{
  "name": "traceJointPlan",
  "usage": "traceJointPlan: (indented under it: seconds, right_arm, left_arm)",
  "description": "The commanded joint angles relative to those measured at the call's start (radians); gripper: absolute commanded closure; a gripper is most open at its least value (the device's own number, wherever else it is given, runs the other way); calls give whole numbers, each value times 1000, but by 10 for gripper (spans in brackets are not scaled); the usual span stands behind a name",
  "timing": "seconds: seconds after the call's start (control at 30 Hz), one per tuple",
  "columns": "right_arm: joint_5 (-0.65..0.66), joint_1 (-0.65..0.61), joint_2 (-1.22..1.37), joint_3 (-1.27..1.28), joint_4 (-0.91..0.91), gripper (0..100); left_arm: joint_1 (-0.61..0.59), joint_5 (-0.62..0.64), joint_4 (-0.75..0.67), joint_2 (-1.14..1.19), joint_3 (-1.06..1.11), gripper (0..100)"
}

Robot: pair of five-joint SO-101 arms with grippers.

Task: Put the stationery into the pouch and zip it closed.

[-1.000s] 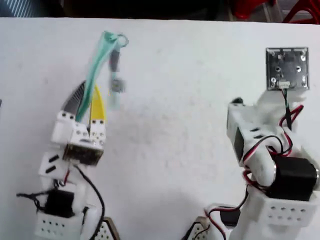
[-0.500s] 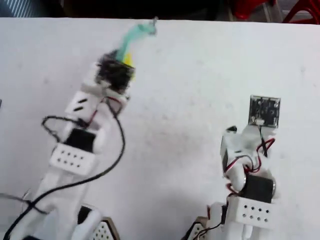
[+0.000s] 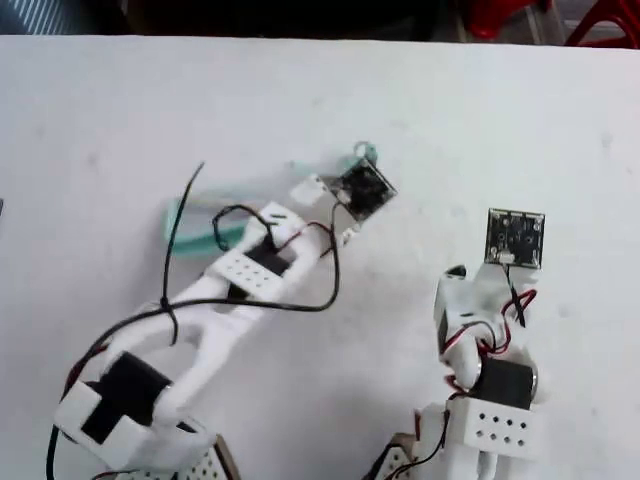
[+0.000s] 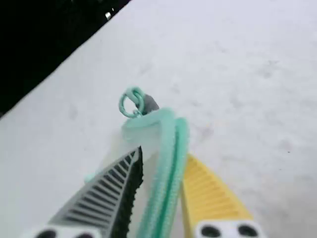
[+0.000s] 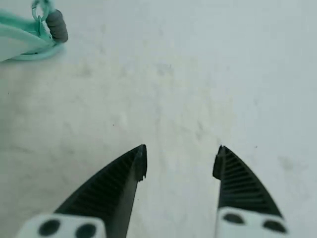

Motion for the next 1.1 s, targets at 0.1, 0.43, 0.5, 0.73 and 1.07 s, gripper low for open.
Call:
traceJointPlan:
  seconds: [0.1, 0.43, 0.5, 0.73, 1.07]
  right_arm:
    - [-2, 15, -12, -3, -21, 791]
    - [-2, 42, -12, -3, -15, 792]
    - [0, 64, -12, -3, -18, 792]
    - [0, 4, -12, -38, -18, 791]
    - [112, -188, -10, -350, 216, 793]
  left_arm:
    - [25, 252, 605, -51, -259, 736]
    - [61, -5, 1083, -91, -514, 605]
    - [16, 43, 1145, -139, -585, 604]
    - [-170, 149, 1333, -446, -835, 604]
    - [-555, 178, 1435, -762, -879, 666]
